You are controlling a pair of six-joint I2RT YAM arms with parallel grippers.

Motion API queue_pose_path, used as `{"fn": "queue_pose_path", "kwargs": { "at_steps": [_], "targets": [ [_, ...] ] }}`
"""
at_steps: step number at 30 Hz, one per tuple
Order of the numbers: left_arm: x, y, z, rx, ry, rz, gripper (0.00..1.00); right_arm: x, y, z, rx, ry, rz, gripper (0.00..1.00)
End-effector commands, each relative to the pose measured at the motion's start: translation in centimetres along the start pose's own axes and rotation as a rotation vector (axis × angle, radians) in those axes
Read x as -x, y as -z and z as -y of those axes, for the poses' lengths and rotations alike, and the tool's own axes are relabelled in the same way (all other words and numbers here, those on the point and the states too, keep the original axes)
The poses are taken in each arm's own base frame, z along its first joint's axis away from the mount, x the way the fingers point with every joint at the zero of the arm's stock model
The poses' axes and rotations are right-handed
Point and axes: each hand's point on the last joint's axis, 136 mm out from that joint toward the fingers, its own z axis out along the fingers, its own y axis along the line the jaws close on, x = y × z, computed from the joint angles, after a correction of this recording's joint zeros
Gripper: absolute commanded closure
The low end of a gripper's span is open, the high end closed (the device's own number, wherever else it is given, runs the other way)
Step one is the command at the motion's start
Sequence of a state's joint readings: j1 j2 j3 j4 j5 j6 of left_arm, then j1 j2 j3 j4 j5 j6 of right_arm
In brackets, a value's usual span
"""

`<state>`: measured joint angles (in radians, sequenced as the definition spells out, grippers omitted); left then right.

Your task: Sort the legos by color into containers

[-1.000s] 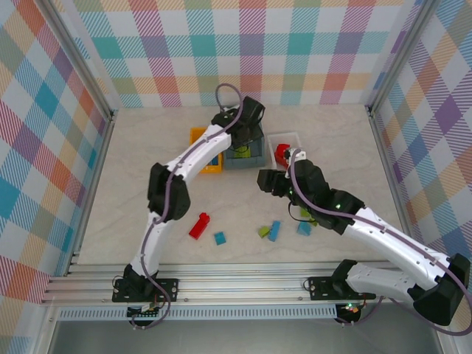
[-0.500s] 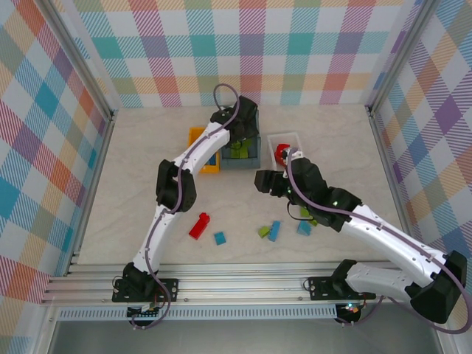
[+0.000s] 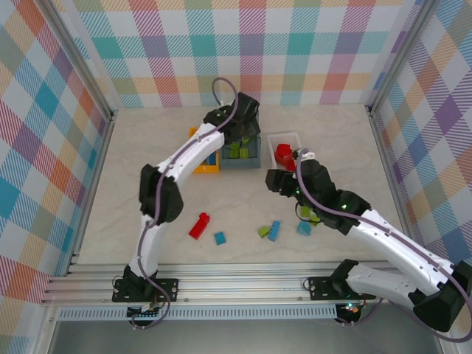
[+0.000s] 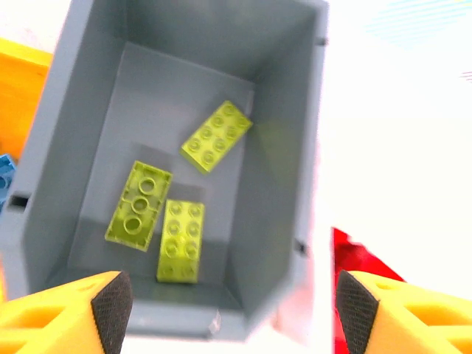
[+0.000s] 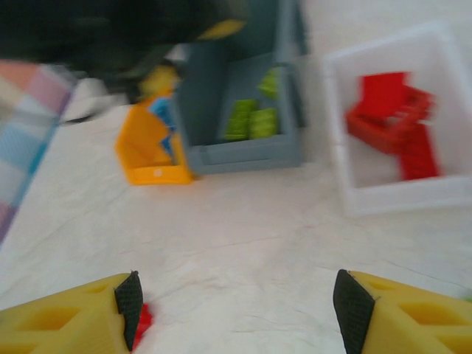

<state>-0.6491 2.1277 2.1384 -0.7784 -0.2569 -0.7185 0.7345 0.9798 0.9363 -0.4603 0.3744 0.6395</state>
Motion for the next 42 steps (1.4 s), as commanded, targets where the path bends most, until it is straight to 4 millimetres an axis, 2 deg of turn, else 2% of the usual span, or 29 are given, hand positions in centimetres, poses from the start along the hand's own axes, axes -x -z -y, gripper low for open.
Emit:
{"fn": "queue_pose_path", "kwargs": {
  "at_steps": [1, 4, 6, 9, 13, 16, 18, 21, 24, 28, 33, 36, 39, 42],
  "targets": [
    [0.5, 7.1, 2.6, -0.135, 0.002, 0.091, 0.26, -3.0, 0.6, 7.1, -0.282, -0.082, -0.107, 0.31],
    [-3.6, 11.0, 3.7, -0.230, -0.099, 0.064, 0.25, -6.7, 0.9, 9.8, -0.394, -0.150, -0.277, 0.30],
    [-7.6, 12.8, 4.3, -0.309, -0.189, 0.026, 0.23, -9.6, 1.0, 11.2, -0.457, -0.210, -0.387, 0.25],
    [-14.1, 15.7, 4.8, -0.443, -0.345, -0.029, 0.24, -12.7, -0.2, 11.5, -0.429, -0.261, -0.508, 0.21],
    [-21.2, 17.6, 2.7, -0.491, -0.426, -0.096, 0.25, -14.9, -2.0, 12.3, -0.437, -0.269, -0.633, 0.20],
    [-24.5, 18.0, 0.6, -0.477, -0.419, -0.127, 0.26, -16.9, -2.6, 13.1, -0.483, -0.271, -0.717, 0.20],
    [-25.5, 18.0, -0.6, -0.457, -0.408, -0.136, 0.26, -18.2, -2.7, 13.7, -0.514, -0.282, -0.753, 0.20],
    [-25.8, 18.5, -1.4, -0.443, -0.414, -0.123, 0.27, -19.7, -2.6, 14.8, -0.555, -0.304, -0.778, 0.21],
    [-25.3, 19.1, -1.4, -0.445, -0.416, -0.101, 0.27, -20.5, -2.8, 15.4, -0.573, -0.319, -0.786, 0.23],
    [-24.5, 19.7, -1.1, -0.459, -0.404, -0.070, 0.28, -20.5, -3.7, 15.7, -0.566, -0.310, -0.763, 0.43],
    [-23.4, 19.9, -1.9, -0.431, -0.391, -0.030, 0.28, -18.3, -4.3, 14.8, -0.497, -0.240, -0.682, 0.60],
    [-21.5, 20.4, -3.3, -0.374, -0.354, 0.038, 0.28, -15.8, -4.1, 11.9, -0.430, -0.090, -0.620, 0.63],
    [-18.3, 21.4, -6.2, -0.264, -0.281, 0.151, 0.28, -13.3, -4.4, 6.6, -0.316, 0.057, -0.571, 0.63],
    [-15.1, 22.8, -9.8, -0.146, -0.206, 0.270, 0.27, -11.4, -6.3, 0.2, -0.162, 0.145, -0.547, 0.63]
  ]
}}
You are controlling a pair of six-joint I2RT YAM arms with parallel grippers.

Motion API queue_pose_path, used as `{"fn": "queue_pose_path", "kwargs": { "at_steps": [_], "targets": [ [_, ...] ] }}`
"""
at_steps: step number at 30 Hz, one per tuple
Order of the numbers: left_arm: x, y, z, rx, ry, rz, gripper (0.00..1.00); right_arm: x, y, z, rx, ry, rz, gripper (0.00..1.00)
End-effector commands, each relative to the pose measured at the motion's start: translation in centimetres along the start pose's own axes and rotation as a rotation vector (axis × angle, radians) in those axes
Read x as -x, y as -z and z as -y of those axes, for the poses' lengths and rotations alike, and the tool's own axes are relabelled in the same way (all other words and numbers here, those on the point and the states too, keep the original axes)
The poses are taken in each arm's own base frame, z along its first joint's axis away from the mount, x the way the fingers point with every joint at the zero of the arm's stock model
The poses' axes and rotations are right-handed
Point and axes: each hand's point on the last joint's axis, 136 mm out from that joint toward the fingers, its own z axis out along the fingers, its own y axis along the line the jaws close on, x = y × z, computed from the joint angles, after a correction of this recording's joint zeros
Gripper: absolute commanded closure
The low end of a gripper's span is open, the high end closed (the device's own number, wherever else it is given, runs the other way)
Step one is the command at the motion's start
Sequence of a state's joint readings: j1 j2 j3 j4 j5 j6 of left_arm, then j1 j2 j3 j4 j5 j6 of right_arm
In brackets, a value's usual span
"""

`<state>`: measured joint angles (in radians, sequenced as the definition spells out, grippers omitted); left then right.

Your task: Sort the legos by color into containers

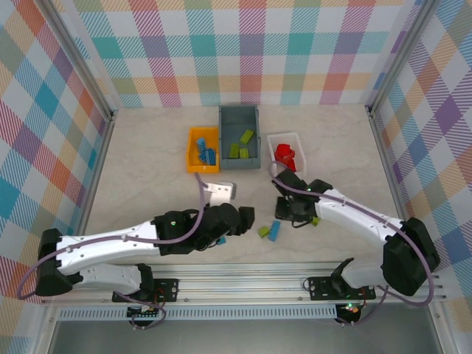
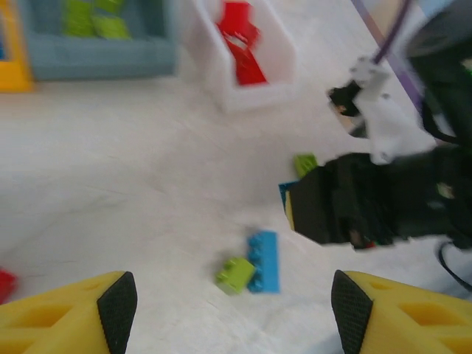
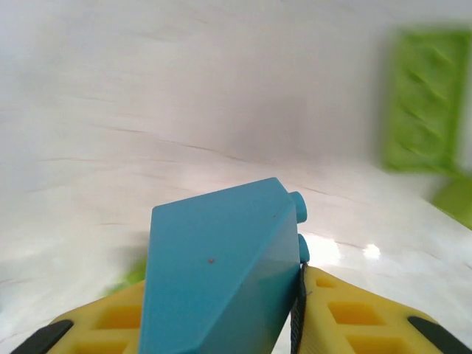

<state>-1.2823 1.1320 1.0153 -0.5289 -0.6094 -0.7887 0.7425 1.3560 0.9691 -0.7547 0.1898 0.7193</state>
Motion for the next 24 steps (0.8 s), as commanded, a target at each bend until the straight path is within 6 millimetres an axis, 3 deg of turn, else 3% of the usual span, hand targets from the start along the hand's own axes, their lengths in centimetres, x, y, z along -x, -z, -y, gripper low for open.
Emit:
{"fn": "queue_pose_path", "kwargs": {
  "at_steps": [1, 7, 12, 16, 18, 21, 24],
  "targets": [
    [3.7, 3.0, -5.2, 0.199, 0.060, 0.175, 0.27, 3.3, 1.2, -6.5, 0.113, 0.154, 0.074, 0.64],
    [5.8, 4.8, -9.3, 0.313, 0.105, 0.238, 0.27, 9.9, 0.4, -17.8, 0.256, 0.299, 0.148, 0.65],
    [5.9, 4.4, -10.8, 0.323, 0.152, 0.219, 0.27, 15.6, -1.5, -24.1, 0.268, 0.375, 0.196, 0.65],
    [6.0, 4.4, -11.5, 0.320, 0.187, 0.217, 0.27, 19.7, -4.0, -25.8, 0.227, 0.378, 0.241, 0.64],
    [6.1, 4.6, -11.8, 0.322, 0.193, 0.222, 0.28, 21.5, -5.6, -25.7, 0.222, 0.356, 0.256, 0.63],
    [6.3, 4.8, -12.0, 0.325, 0.191, 0.223, 0.28, 22.6, -7.5, -25.7, 0.248, 0.347, 0.262, 0.59],
    [6.3, 4.8, -12.0, 0.321, 0.190, 0.221, 0.28, 23.0, -8.4, -26.6, 0.306, 0.398, 0.275, 0.45]
  ]
}}
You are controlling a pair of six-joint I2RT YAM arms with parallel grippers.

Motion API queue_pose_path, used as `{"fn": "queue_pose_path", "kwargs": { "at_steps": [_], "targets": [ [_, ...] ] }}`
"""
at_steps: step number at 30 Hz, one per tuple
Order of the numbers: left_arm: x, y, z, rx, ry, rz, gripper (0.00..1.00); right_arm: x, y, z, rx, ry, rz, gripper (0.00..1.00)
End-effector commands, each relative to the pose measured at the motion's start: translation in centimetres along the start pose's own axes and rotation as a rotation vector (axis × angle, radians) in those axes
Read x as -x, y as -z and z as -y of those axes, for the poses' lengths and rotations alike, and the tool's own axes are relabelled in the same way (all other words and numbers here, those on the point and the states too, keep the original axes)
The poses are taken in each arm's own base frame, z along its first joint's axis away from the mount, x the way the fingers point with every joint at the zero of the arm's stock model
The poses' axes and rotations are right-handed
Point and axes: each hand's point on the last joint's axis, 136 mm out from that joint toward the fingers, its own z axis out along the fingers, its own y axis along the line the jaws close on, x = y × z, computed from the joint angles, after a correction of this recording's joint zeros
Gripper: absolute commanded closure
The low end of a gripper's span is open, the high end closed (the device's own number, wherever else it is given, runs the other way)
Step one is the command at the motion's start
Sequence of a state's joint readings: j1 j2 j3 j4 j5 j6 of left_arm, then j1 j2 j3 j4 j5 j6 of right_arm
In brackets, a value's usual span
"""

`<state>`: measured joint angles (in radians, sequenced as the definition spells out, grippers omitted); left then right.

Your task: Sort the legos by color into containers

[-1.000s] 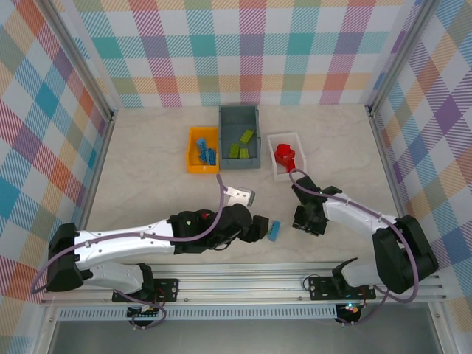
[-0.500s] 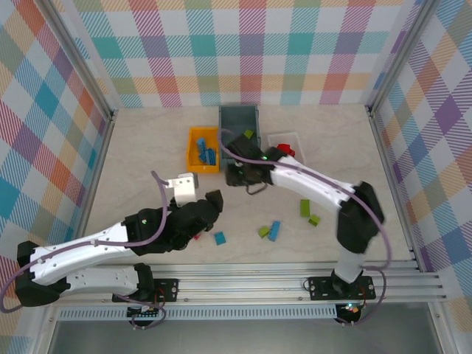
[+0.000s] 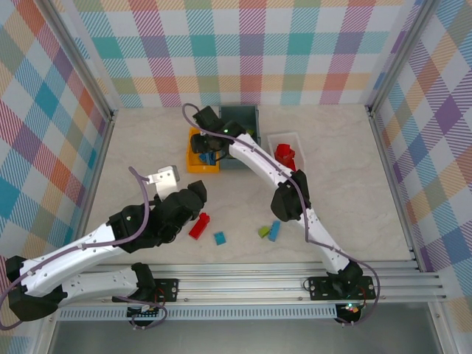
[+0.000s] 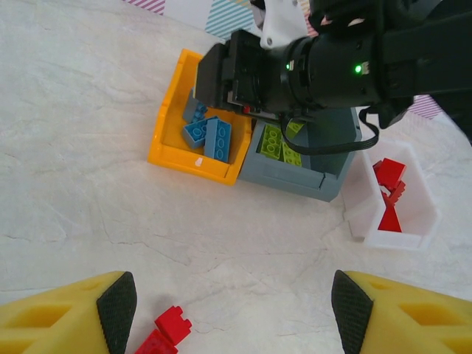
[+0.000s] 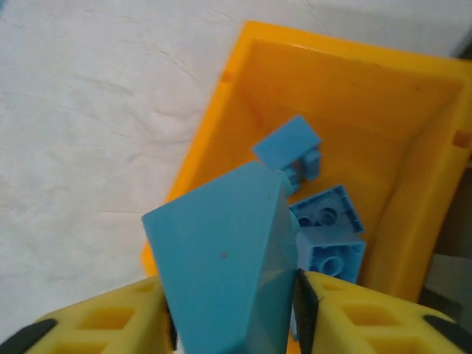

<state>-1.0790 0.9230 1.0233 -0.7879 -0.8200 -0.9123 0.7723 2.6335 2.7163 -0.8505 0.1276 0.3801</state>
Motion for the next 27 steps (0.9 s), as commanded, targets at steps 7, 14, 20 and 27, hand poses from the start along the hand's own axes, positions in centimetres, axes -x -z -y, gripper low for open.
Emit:
{"fn": "queue_pose_path", "kwargs": {
  "at_steps": [7, 14, 20, 27],
  "targets": [
    [-1.1, -0.5, -0.9, 0.015, -0.016, -0.024, 0.28, 2.3, 3.1, -2.5, 0.113, 0.124, 0.060, 0.34],
    [-2.2, -1.4, -1.3, 0.039, -0.022, -0.057, 0.29, 4.3, 8.9, -5.2, 0.137, 0.129, 0.142, 0.41],
    [-4.9, -3.6, -2.7, 0.076, -0.003, -0.198, 0.30, 5.6, 16.1, -5.2, 0.128, 0.079, 0.231, 0.43],
    [-11.8, -7.1, -3.1, 0.044, -0.080, -0.537, 0.26, -1.1, 23.3, -2.5, 0.203, -0.003, 0.265, 0.36]
  ]
}}
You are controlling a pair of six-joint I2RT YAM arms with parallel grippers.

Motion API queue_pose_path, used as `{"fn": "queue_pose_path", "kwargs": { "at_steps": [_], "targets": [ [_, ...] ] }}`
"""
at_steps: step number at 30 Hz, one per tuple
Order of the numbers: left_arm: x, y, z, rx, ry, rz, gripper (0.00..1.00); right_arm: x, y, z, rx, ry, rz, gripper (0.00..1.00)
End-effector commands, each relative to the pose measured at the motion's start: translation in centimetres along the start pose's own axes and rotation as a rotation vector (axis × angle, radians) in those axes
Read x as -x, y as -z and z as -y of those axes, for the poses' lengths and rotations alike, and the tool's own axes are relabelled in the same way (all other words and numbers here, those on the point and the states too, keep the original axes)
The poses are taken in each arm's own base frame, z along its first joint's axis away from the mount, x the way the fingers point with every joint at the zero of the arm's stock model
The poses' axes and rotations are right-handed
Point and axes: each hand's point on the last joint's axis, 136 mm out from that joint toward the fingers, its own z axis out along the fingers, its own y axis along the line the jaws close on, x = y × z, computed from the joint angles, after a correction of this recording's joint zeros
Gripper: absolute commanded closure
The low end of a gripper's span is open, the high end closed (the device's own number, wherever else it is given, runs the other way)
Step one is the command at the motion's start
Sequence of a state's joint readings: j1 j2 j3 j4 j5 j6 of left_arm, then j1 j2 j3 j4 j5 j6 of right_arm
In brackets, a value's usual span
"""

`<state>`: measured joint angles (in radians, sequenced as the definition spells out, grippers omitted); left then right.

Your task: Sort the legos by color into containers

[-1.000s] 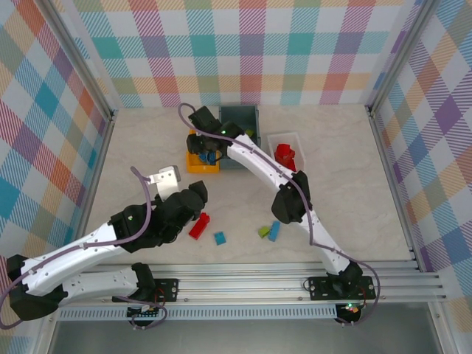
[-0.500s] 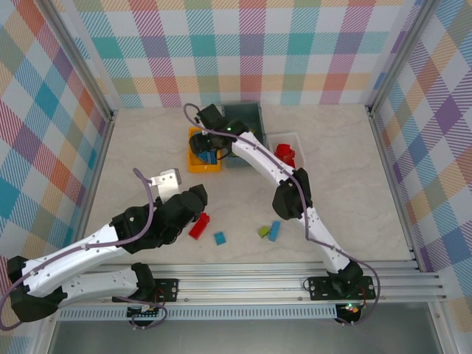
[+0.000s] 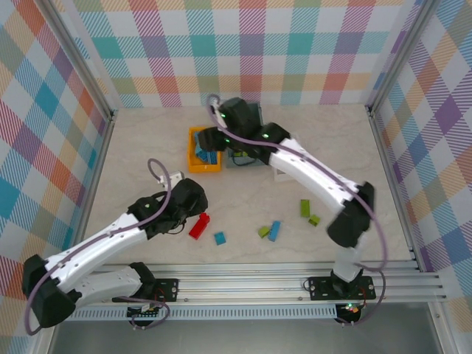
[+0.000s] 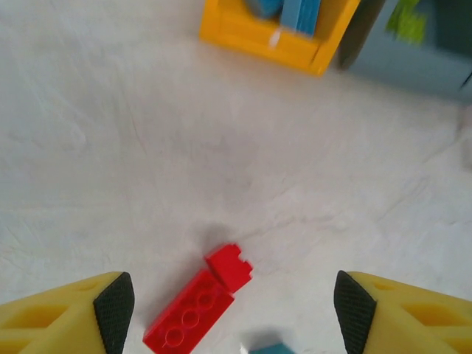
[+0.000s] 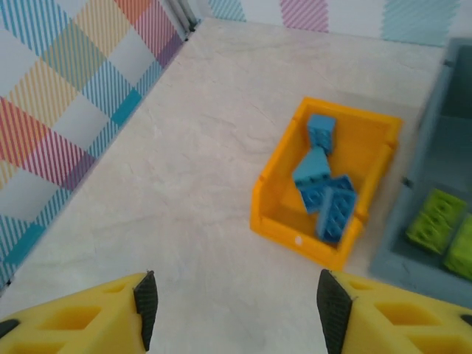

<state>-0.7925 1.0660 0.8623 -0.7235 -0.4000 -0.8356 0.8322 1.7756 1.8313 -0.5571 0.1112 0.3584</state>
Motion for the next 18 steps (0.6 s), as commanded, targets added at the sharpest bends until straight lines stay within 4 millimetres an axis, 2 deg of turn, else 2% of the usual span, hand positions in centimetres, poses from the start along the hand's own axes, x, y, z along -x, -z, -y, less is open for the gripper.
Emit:
{"fn": "queue_pose_path", "kwargs": {
  "at_steps": [1, 2, 6, 9, 13, 16, 18],
  "targets": [
    [-3.6, -1.8, 1.6, -0.084, -0.114, -0.201, 0.26, -2.7, 2.8, 0.3, 0.065, -0.064, 0.033, 0.34],
    [-4.3, -2.3, 1.5, -0.075, -0.140, -0.239, 0.25, -4.0, 3.8, 0.4, 0.092, -0.070, 0.019, 0.33],
    [-7.0, -3.9, 0.5, -0.016, -0.244, -0.368, 0.25, -12.2, 6.9, 0.9, 0.160, -0.088, -0.103, 0.29],
    [-7.5, -4.3, -0.1, 0.007, -0.265, -0.384, 0.24, -17.3, 9.0, 1.6, 0.178, -0.125, -0.168, 0.27],
    [-7.4, -3.9, 0.2, -0.044, -0.220, -0.355, 0.25, -21.6, 10.5, 4.9, 0.050, -0.178, -0.217, 0.27],
    [-8.1, -3.7, 1.4, -0.113, -0.157, -0.368, 0.29, -23.7, 10.8, 7.9, -0.112, -0.226, -0.259, 0.29],
    [-8.6, -3.6, 2.1, -0.132, -0.127, -0.377, 0.30, -24.1, 11.1, 8.3, -0.130, -0.233, -0.267, 0.30]
  ]
}}
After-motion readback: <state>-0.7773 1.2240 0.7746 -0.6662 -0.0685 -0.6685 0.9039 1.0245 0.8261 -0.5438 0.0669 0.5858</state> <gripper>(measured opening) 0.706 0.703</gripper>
